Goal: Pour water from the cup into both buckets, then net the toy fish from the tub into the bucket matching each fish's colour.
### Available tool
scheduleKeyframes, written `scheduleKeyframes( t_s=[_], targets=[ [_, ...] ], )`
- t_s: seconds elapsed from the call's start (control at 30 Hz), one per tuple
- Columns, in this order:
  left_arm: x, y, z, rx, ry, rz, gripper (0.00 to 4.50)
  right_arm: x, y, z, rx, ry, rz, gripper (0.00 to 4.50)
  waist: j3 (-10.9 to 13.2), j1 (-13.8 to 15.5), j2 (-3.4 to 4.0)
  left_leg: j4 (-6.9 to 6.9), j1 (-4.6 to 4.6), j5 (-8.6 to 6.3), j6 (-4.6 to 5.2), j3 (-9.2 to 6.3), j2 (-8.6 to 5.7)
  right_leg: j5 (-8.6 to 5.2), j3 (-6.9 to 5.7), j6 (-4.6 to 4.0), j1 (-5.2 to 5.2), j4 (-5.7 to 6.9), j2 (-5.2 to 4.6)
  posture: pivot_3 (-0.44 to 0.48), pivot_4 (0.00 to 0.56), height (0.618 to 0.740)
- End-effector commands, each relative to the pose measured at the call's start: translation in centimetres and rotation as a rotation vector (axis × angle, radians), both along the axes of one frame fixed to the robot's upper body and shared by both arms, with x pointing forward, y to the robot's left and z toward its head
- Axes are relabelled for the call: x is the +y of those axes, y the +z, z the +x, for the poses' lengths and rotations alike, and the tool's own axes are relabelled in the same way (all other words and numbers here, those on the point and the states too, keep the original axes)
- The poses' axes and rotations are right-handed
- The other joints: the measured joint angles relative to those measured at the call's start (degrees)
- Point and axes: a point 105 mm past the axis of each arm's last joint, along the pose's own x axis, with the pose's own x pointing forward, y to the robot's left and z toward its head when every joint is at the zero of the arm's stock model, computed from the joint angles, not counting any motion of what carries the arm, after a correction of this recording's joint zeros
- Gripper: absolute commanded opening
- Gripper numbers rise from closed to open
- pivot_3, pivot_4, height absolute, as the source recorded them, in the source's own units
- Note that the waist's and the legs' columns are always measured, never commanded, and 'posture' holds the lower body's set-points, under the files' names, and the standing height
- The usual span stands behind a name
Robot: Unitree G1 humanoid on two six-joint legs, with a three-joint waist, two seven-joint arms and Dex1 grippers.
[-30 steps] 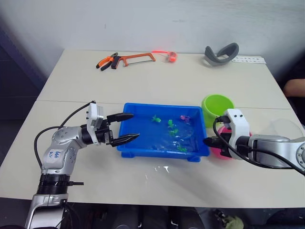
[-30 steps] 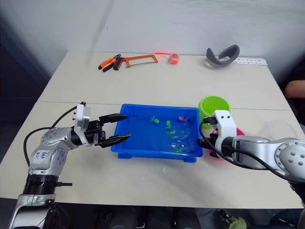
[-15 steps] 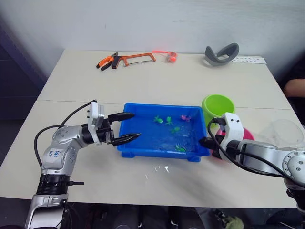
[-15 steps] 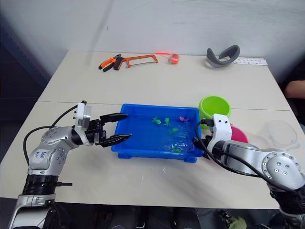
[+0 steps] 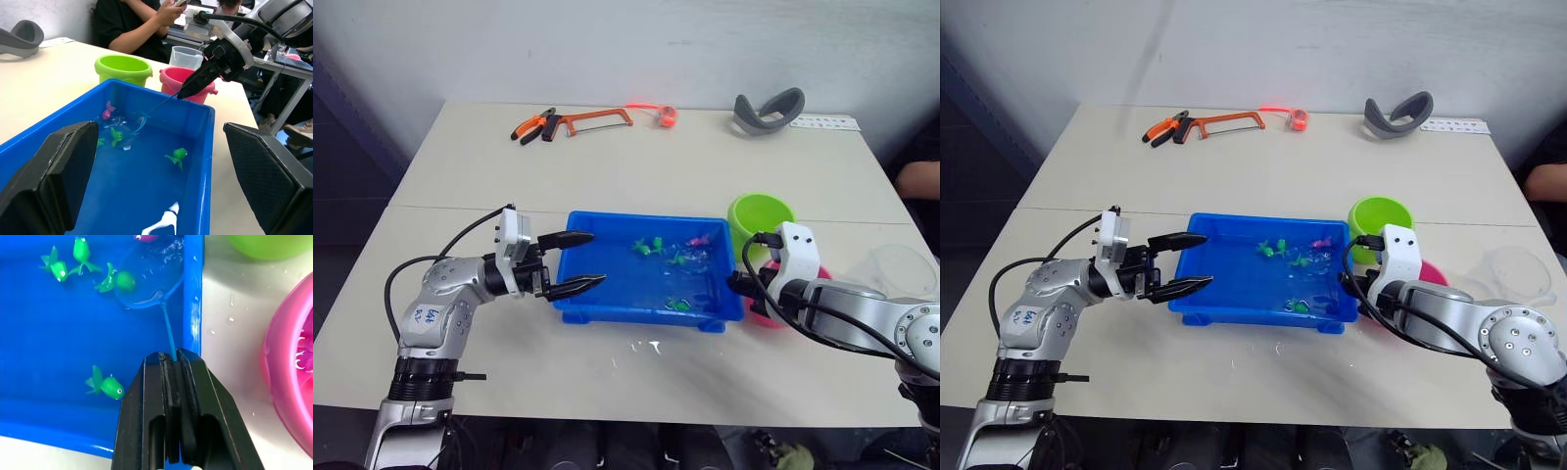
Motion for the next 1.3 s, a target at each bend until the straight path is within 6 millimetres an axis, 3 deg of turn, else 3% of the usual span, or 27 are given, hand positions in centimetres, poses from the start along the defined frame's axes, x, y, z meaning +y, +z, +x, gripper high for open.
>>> scheduleKeyframes(
  t_s=[0.03,0.43,0.8,1.3],
  targets=[
    [-0.2,0.7,-0.2,-0.025,-0.021,-0.013,4.45,0.5,0.6,-0.3,-0.023,0.028,0.004,0.00,0.0,0.0,0.00,0.00,0.00,0.00,0.00,0.00,0.00,0.00,0.00,0.00,0.00,0.00,0.00,0.000,0.150,0.740],
    [-0.2,0.7,-0.1,-0.026,-0.022,-0.011,4.45,1.1,0.7,-1.1,-0.130,0.215,-0.173,0.00,0.0,0.0,0.00,-0.01,-0.01,0.00,0.00,-0.01,0.00,0.00,0.00,0.00,0.00,-0.02,-0.02,0.000,0.150,0.740],
    [-0.4,0.7,0.0,-0.032,-0.031,-0.013,4.45,1.8,-0.2,-1.4,-0.006,0.099,0.063,0.00,0.0,0.0,0.00,-0.01,0.00,0.00,-0.01,-0.02,0.01,0.00,-0.02,0.00,0.00,-0.01,-0.01,0.000,0.150,0.740],
    [-0.3,0.9,0.1,-0.041,-0.035,-0.010,4.45,1.5,-0.1,0.0,0.003,-0.017,0.093,0.00,0.0,0.0,0.00,-0.02,0.00,0.01,0.00,-0.02,0.00,0.00,-0.01,0.00,0.00,-0.02,-0.01,0.000,0.150,0.740]
  ],
)
